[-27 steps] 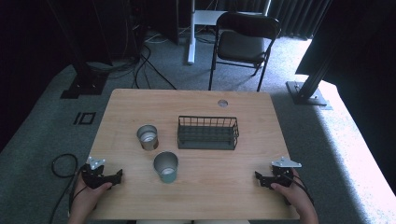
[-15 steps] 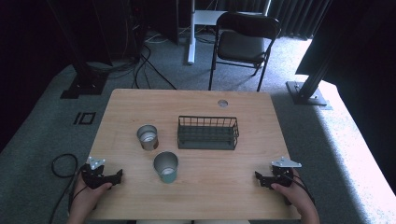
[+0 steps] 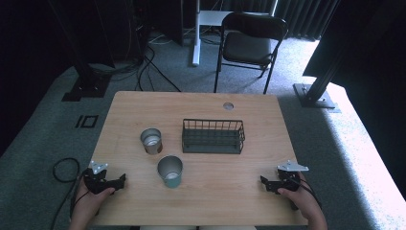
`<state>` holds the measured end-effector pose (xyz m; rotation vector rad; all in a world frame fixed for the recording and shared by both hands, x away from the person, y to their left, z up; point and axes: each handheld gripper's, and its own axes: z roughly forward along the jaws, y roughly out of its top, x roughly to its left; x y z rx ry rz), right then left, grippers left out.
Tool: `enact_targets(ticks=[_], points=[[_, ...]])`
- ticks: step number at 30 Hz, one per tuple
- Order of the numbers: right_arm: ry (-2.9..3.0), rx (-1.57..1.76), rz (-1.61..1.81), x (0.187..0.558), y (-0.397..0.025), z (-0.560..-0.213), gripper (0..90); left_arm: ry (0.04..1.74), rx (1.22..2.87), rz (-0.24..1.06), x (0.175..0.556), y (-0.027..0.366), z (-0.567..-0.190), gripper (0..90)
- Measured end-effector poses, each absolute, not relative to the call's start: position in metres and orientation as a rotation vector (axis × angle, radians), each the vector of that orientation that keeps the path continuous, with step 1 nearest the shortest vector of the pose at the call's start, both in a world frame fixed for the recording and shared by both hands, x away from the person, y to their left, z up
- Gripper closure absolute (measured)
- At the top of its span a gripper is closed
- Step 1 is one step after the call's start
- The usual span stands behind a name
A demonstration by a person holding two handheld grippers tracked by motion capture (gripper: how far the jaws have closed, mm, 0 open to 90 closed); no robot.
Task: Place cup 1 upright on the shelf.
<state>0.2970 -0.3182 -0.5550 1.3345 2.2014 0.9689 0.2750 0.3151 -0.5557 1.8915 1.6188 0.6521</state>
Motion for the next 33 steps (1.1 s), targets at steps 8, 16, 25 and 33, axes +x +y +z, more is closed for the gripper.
enact_targets(ticks=[8, 16, 25, 33], points=[[2.225, 1.276, 1.007, 0.301, -0.306, -0.547, 11.8, 1.619, 1.891, 0.652, 0.275, 0.315, -0.556, 2.2], [2.262, 1.223, 1.043, 0.303, -0.295, -0.542, 12.9, 1.619, 1.892, 0.652, 0.275, 0.315, -0.556, 2.2], [2.286, 1.178, 1.104, 0.304, -0.283, -0.538, 12.3, 1.619, 1.891, 0.652, 0.275, 0.315, -0.556, 2.2], [2.311, 1.131, 1.126, 0.306, -0.273, -0.534, 12.4, 1.619, 1.891, 0.652, 0.275, 0.315, -0.556, 2.2]])
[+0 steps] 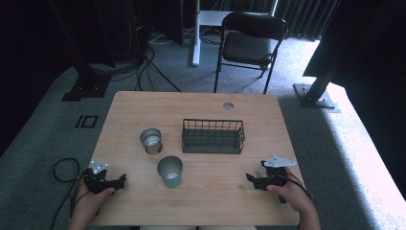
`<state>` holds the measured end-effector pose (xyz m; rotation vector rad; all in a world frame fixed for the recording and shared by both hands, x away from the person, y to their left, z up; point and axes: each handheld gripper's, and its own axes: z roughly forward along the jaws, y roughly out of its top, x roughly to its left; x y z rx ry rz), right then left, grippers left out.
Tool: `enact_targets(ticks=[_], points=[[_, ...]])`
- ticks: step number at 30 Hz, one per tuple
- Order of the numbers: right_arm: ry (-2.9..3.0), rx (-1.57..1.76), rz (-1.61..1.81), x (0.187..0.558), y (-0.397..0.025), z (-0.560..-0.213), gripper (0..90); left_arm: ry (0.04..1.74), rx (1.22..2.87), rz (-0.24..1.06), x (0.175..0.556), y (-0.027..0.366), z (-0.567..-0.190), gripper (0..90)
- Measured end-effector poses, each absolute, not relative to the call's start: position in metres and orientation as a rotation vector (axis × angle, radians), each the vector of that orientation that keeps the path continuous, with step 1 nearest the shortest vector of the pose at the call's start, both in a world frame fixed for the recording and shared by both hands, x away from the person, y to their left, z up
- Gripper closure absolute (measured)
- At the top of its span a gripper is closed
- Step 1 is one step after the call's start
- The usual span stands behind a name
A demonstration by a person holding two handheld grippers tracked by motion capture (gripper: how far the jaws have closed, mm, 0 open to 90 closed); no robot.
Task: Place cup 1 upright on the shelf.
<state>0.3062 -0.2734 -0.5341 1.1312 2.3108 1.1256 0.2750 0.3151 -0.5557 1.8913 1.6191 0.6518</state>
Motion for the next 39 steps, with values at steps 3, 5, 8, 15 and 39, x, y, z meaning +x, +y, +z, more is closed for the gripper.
enact_targets(ticks=[3, 5, 8, 15, 39], points=[[2.321, 1.111, 1.132, 0.307, -0.269, -0.534, 12.3, 1.619, 1.891, 0.652, 0.275, 0.315, -0.556, 2.2], [2.328, 1.096, 1.138, 0.307, -0.266, -0.533, 12.4, 1.619, 1.891, 0.652, 0.275, 0.315, -0.556, 2.2], [2.346, 1.069, 1.159, 0.307, -0.261, -0.532, 12.4, 1.619, 1.891, 0.652, 0.275, 0.315, -0.556, 2.1], [2.375, 1.02, 1.174, 0.309, -0.249, -0.533, 12.5, 1.619, 1.891, 0.652, 0.275, 0.315, -0.556, 2.2], [2.491, 0.834, 1.231, 0.312, -0.197, -0.53, 12.4, 1.619, 1.891, 0.652, 0.275, 0.315, -0.556, 2.2]])
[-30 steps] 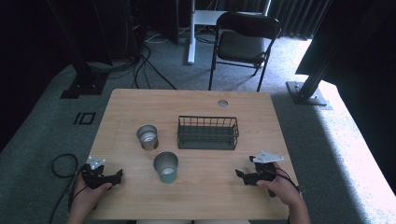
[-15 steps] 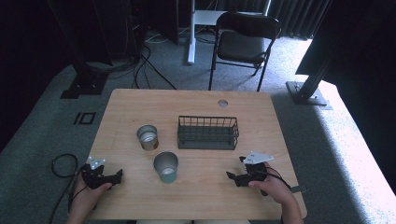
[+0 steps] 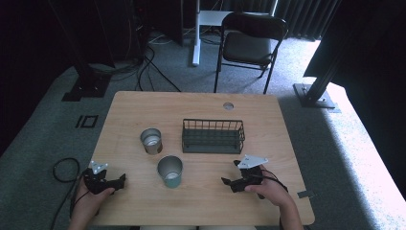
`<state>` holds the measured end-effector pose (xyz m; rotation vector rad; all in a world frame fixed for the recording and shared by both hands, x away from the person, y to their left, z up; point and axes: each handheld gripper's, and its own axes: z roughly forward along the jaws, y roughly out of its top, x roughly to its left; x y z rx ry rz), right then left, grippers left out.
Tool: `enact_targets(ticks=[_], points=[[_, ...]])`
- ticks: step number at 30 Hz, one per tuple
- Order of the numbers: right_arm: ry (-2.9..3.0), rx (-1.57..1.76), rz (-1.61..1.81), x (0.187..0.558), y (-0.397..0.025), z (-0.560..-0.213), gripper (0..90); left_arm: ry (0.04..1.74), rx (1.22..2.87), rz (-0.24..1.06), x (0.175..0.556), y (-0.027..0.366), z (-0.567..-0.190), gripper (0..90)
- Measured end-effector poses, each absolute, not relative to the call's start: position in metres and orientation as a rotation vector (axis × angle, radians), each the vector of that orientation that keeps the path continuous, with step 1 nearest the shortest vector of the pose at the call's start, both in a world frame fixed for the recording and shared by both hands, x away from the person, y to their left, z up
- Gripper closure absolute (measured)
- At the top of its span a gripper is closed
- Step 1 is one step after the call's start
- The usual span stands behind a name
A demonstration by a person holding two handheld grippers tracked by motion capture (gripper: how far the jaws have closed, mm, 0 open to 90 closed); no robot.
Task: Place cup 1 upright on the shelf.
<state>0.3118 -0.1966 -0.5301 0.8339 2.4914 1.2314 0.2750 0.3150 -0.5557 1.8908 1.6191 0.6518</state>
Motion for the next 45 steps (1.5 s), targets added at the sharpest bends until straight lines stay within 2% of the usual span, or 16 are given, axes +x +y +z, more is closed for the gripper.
enact_targets(ticks=[45], points=[[2.598, 0.526, 1.388, 0.313, -0.098, -0.517, 12.3, 1.619, 1.89, 0.651, 0.275, 0.315, -0.556, 2.2]])
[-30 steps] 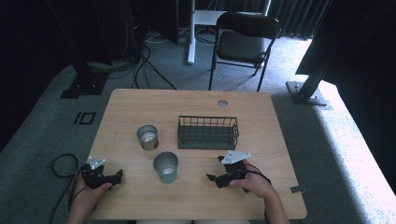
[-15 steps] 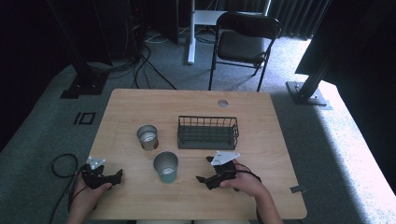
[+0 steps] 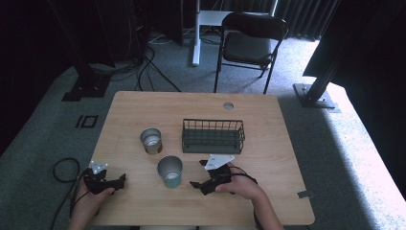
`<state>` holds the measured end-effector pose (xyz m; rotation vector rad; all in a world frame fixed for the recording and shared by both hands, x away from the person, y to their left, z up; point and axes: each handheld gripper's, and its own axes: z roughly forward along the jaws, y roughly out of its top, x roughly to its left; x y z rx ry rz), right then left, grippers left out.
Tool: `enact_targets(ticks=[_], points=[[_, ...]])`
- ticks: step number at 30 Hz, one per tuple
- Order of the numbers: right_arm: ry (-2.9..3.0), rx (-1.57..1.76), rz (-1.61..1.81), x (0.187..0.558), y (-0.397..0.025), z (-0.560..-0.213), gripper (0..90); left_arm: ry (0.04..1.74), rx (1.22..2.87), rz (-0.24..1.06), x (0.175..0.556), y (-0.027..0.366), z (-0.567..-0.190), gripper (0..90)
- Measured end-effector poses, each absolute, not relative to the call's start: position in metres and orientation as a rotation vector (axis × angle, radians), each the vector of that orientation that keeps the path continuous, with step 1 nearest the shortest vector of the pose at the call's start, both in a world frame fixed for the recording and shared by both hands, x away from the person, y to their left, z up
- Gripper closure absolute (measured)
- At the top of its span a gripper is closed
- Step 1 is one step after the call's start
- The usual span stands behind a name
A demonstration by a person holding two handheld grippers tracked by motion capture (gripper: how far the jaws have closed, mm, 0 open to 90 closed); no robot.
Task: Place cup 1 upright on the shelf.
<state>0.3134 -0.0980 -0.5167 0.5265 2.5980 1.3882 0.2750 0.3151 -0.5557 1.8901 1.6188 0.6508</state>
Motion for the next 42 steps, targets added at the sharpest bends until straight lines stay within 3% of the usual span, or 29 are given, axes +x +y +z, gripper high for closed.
enact_targets(ticks=[42], points=[[2.595, 0.396, 1.565, 0.318, -0.038, -0.521, 12.2, 1.619, 1.891, 0.651, 0.275, 0.315, -0.556, 2.2]])
